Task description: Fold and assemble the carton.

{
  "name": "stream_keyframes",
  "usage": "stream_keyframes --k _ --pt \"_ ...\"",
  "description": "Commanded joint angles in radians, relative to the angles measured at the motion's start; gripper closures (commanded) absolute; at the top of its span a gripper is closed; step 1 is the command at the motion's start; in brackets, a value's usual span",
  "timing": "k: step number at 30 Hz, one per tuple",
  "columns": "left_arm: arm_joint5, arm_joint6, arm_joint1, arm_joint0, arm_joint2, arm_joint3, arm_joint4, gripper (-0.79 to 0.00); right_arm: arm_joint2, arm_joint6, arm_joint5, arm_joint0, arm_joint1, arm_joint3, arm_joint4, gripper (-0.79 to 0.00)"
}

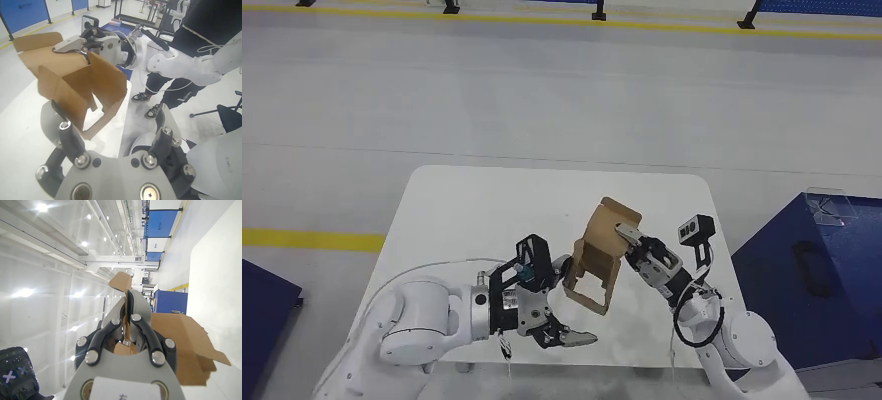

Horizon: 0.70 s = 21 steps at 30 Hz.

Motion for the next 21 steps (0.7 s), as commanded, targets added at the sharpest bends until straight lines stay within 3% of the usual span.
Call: stream_keyframes --k 1,12,21 --pt "-0.002 -0.011 0.001 0.0 0.014 0.001 -0.009 -0.785 -0.007 -0.009 -0.01 -0.003 -0.003 0.001 0.009 0.0" --pt "0.016 -0.01 -0.012 -0.067 0.127 0.012 0.039 -0.785 -0.074 -0.013 -0.043 -0.032 -0.014 -0.002 0.005 0.0" --pt "0.029 0.006 -0.004 -0.056 0.094 0.037 0.001 -0.785 -0.076 -0.017 -0.028 -0.036 -0.016 -0.005 0.025 0.0"
